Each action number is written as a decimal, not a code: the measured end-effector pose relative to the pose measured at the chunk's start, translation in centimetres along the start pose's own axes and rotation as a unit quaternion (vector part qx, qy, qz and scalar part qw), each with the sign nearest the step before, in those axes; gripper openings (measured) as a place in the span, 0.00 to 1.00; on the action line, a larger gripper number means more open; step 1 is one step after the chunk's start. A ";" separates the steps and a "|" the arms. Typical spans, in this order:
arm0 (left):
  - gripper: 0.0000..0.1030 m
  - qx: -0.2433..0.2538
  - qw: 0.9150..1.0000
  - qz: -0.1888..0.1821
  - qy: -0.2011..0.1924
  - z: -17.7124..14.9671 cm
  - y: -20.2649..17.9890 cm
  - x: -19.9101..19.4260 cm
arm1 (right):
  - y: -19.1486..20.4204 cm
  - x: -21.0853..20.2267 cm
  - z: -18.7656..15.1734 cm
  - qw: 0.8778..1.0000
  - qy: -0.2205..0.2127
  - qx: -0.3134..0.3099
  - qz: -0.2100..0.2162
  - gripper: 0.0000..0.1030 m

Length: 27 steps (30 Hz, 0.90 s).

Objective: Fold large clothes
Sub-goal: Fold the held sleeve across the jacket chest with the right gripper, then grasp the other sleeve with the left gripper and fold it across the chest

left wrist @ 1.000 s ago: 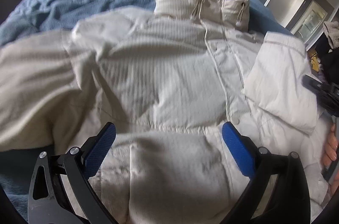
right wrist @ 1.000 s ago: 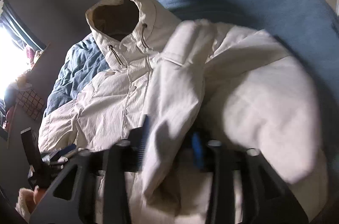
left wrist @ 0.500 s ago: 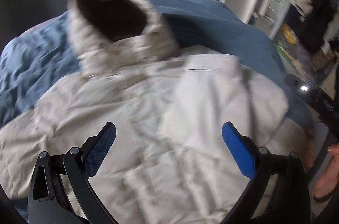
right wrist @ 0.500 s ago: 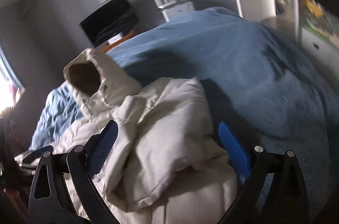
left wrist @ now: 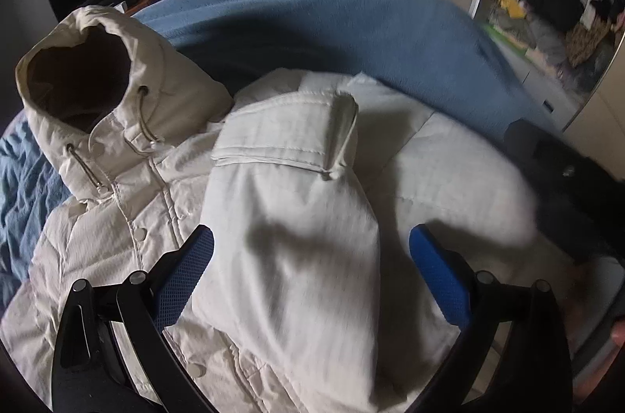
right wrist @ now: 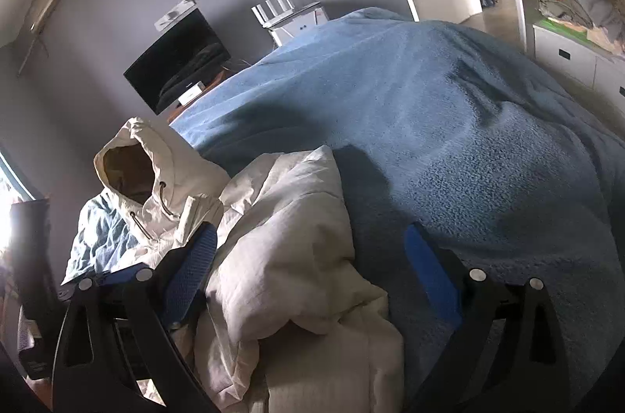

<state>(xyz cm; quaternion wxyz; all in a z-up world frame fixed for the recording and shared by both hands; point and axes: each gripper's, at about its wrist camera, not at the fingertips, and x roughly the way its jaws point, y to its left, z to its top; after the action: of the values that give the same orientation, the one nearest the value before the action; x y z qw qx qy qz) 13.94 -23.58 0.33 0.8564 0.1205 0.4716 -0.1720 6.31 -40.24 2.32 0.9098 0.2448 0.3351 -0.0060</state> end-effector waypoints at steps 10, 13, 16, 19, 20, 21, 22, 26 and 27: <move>0.14 0.001 1.000 0.011 -0.029 -1.8 2.9 -1.8 | 0.2 -0.1 -0.2 1.000 -0.006 -0.004 0.009 0.89; 0.13 -0.024 0.998 0.018 -0.063 -2.2 5.2 -4.8 | 0.7 -0.1 -0.4 1.000 -0.008 -0.016 0.009 0.89; 0.12 -0.051 0.994 0.017 -0.098 -3.0 7.9 -8.2 | 1.2 -0.1 -0.5 0.999 -0.009 -0.030 0.008 0.89; 0.12 -0.083 0.988 0.016 -0.131 -3.8 10.7 -11.3 | 2.1 0.1 -0.8 0.998 -0.006 -0.054 0.011 0.89; 0.12 -0.094 0.985 0.016 -0.145 -4.1 11.8 -12.4 | 2.3 0.2 -0.9 0.998 -0.005 -0.061 0.013 0.89; 0.12 -0.101 0.983 0.018 -0.155 -4.4 12.6 -13.2 | 2.6 0.2 -1.0 0.997 -0.002 -0.070 0.015 0.89; 0.12 -0.108 0.980 0.019 -0.164 -4.7 13.4 -13.9 | 3.1 0.4 -1.2 0.996 0.002 -0.081 0.022 0.89; 0.12 -0.130 0.973 0.025 -0.189 -7.0 16.2 -15.2 | 4.3 1.0 -1.9 0.991 0.019 -0.113 0.063 0.90; 0.12 -0.137 0.972 0.021 -0.187 -7.6 16.7 -14.9 | 4.6 1.3 -2.1 0.990 0.026 -0.119 0.075 0.90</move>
<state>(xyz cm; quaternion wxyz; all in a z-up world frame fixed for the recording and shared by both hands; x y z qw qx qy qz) 7.53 -2.90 9.73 0.9414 -0.0222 0.3192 -0.1071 6.83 -35.03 2.24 0.9215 0.1588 0.3375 0.1082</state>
